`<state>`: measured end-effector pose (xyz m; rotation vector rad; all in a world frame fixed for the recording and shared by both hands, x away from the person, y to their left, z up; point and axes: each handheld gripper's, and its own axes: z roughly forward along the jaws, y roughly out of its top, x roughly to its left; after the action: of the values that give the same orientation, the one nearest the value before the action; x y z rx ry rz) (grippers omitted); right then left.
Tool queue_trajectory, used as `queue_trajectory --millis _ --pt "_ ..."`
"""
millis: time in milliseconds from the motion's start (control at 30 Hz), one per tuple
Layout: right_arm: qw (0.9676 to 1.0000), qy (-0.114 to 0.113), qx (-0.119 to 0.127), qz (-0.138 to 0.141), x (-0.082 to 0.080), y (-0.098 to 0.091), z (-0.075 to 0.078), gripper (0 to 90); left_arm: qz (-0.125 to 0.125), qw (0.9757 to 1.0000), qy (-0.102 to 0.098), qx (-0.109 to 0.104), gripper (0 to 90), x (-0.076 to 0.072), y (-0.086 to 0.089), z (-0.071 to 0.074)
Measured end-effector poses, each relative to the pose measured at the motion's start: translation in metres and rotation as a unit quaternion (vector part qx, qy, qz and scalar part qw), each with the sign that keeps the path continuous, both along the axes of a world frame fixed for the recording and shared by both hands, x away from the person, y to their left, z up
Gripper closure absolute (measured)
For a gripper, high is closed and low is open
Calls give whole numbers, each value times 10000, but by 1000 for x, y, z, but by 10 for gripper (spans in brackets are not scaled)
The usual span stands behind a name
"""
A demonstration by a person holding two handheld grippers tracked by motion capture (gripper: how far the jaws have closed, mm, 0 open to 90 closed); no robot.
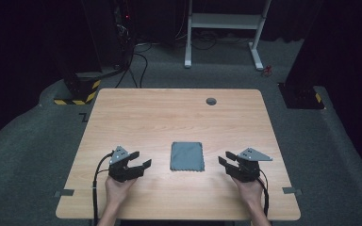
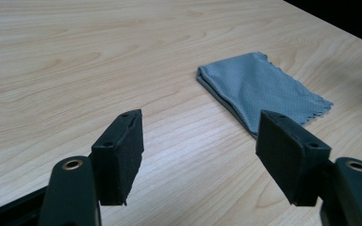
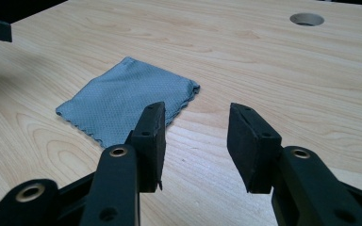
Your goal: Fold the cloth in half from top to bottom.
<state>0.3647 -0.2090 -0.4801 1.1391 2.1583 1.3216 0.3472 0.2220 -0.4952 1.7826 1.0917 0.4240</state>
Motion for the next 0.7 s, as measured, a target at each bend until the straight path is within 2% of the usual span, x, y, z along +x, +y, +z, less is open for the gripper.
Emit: queue_trajectory --millis 300,367,433,700 --pt "9999 -43 52 -104 -4 -12 -1 576 134 9999 33 -3 328 -2 10 -2" --pt "9998 -59 103 -166 -6 -15 -2 577 139 9997 114 -156 328 -1 12 -2" --pt "9997 -40 120 -195 -6 -19 -3 577 167 9996 150 -176 327 -1 14 -2" --pt "9993 -53 106 -365 -9 -32 -5 582 298 9994 178 -94 329 -3 23 -5"
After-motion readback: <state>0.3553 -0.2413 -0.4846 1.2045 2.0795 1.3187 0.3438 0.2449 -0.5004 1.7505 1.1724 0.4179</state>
